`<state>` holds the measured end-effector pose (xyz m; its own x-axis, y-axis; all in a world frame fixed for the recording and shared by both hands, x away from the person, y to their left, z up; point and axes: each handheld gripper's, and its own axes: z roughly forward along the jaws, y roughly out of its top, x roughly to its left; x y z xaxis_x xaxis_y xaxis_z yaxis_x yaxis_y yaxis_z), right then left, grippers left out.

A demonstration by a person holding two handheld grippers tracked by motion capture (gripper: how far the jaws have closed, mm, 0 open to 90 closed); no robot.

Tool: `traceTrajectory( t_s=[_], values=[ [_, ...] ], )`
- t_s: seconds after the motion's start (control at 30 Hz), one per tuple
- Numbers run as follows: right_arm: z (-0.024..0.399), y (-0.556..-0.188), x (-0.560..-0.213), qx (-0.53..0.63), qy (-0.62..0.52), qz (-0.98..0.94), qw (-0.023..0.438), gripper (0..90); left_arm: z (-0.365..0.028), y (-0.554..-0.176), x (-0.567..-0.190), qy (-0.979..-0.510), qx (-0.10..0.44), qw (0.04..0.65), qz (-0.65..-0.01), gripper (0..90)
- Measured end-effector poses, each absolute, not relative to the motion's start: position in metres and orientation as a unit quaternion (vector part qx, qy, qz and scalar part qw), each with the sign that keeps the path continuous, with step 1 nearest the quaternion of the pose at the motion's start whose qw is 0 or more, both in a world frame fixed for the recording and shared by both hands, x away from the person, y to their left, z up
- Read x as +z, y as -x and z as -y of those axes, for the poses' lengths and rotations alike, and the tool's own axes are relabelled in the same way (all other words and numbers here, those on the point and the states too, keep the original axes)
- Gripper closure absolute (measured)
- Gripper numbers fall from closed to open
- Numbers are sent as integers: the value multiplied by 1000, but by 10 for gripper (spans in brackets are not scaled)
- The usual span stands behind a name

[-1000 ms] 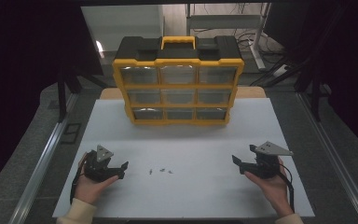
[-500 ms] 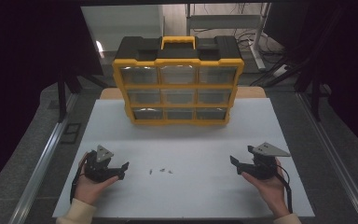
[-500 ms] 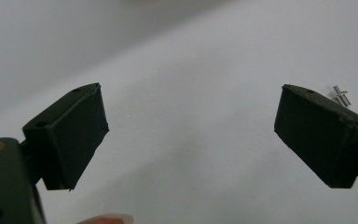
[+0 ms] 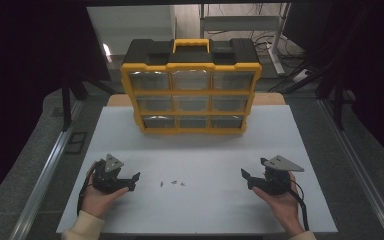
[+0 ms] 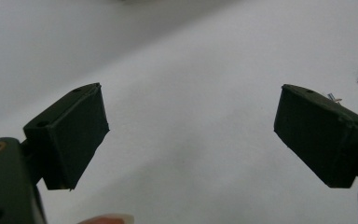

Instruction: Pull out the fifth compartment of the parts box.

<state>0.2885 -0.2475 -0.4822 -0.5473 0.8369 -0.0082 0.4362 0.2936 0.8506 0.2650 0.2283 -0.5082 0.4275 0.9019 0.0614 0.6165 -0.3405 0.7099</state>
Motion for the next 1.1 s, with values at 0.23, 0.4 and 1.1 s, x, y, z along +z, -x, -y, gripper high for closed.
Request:
traceTrajectory(
  t_s=[0.23, 0.4, 1.1],
  values=[
    [239, -286, -484, 425, -410, -771, 236, 192, -223, -268, -509, -790, 228, 310, -478, 101],
    [233, -284, -484, 424, -404, -775, 238, 192, -224, -269, -509, -789, 229, 310, -479, 101],
    [211, -283, -485, 423, -386, -781, 248, 192, -225, -268, -510, -788, 229, 306, -482, 102]
  ],
)
